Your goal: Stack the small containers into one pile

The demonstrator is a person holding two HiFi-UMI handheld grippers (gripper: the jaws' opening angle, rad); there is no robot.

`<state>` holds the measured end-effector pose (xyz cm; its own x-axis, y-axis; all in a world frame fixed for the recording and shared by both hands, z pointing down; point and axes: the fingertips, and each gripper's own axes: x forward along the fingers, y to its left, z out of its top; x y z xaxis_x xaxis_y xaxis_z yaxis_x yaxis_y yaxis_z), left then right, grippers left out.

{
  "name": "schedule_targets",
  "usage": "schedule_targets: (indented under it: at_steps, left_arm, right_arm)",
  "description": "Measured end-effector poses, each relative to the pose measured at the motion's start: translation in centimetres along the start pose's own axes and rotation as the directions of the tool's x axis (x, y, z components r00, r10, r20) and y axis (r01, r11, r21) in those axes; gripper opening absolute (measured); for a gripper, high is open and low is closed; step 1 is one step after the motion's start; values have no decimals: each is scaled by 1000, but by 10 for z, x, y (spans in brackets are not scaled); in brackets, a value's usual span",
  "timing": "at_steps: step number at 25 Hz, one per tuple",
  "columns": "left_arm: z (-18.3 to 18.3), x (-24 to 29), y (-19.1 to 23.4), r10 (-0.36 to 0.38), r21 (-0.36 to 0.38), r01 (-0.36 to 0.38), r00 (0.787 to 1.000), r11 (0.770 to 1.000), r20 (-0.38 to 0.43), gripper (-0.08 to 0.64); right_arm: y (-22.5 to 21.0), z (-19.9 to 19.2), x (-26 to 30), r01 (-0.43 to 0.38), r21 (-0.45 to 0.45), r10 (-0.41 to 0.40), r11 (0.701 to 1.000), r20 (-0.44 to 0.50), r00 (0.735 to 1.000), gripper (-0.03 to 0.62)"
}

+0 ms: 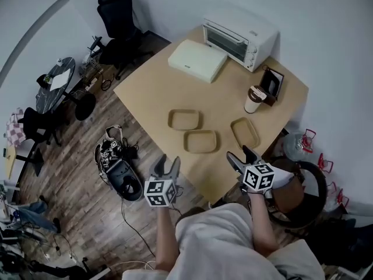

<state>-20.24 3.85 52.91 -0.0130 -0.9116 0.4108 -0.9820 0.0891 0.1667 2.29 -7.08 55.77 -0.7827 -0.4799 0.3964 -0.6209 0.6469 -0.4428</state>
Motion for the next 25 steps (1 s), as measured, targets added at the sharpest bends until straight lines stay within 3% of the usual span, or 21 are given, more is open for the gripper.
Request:
schedule_targets:
  at_steps: [8, 16, 20, 25]
  left_arm:
    - [-10, 23, 44, 26, -51, -28, 998, 998, -58, 210]
    - [-4, 79, 93, -58, -105, 47, 993, 993, -104, 210]
    - [-2, 120, 106, -125, -127, 109, 984, 986, -125, 211]
    - [-7, 154, 121, -187, -115, 168, 967, 979, -175, 212]
  right_arm:
    - [32, -3, 67, -72, -28, 69, 997, -95, 993, 344]
    - [46, 6, 128, -44, 14, 45, 999, -127, 991, 344]
    - [51, 6, 155, -49, 104, 62, 993, -126, 990, 344]
    - [56, -12, 189, -15, 82, 30, 997, -187, 982, 344]
